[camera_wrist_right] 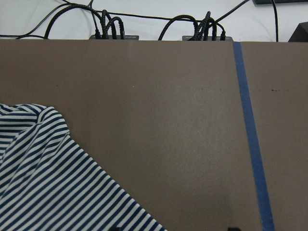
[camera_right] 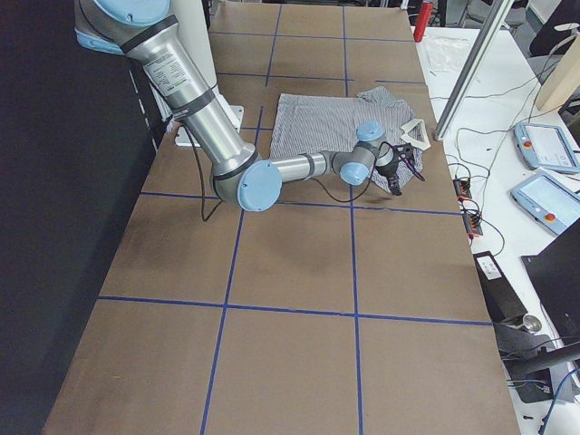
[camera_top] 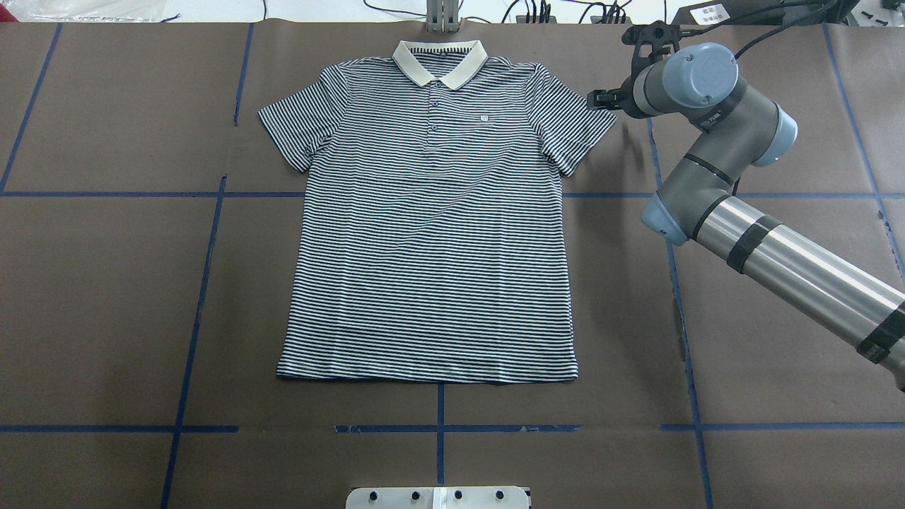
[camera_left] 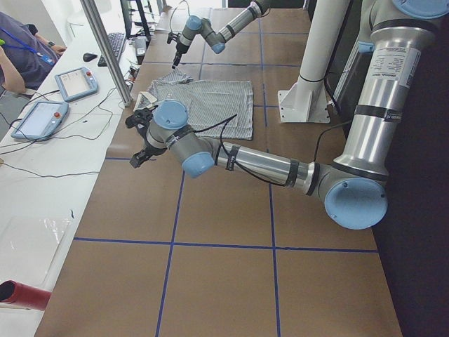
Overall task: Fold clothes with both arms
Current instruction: 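Move the right gripper over the shirt's shoulder near the collar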
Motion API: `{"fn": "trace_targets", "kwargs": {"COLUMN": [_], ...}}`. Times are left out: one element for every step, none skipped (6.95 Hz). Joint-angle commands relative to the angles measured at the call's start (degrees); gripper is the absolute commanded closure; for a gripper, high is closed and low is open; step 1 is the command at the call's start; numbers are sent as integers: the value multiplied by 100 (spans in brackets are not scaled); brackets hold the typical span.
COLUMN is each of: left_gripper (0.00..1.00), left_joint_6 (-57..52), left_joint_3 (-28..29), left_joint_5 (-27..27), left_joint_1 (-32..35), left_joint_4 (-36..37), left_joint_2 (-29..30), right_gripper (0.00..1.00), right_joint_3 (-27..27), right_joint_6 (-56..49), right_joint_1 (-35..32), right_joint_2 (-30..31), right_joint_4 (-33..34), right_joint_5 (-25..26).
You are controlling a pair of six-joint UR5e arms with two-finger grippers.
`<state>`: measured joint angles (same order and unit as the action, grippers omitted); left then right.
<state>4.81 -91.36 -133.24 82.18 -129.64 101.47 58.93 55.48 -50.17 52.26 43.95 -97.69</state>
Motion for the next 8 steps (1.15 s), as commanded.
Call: {"fn": "trace_targets", "kwargs": {"left_gripper": [0,0,0,0,0,0,0,0], "left_joint_6": [2,-7,-7,-7,-7,-7,-7,-7], "left_joint_3": [4,4,4,-4,-5,-5,-13,-5], "left_joint_5": [0,0,0,0,0,-9,-9,-9], "left_joint_1": [0,0,0,0,0,0,0,0], "left_joint_4": [0,0,0,0,0,0,0,0], "left_joint_2": [-5,-5,-13,-22,-31,-49,-49,-49], "right_gripper": [23,24,25,26,26,27,28,29], "right_joint_3": [-22,-22,-30,-91,-109,-109,-118,-118], "right_joint_6": [6,15,15,15,15,15,15,15], "right_joint_1": [69,95,113,113,122,122,131,139], "right_joint_2": [4,4,21,21,21,13,21,21], "right_joint_4": [0,0,0,0,0,0,0,0], "right_joint_5": [4,21,21,21,39,39,39,39]}}
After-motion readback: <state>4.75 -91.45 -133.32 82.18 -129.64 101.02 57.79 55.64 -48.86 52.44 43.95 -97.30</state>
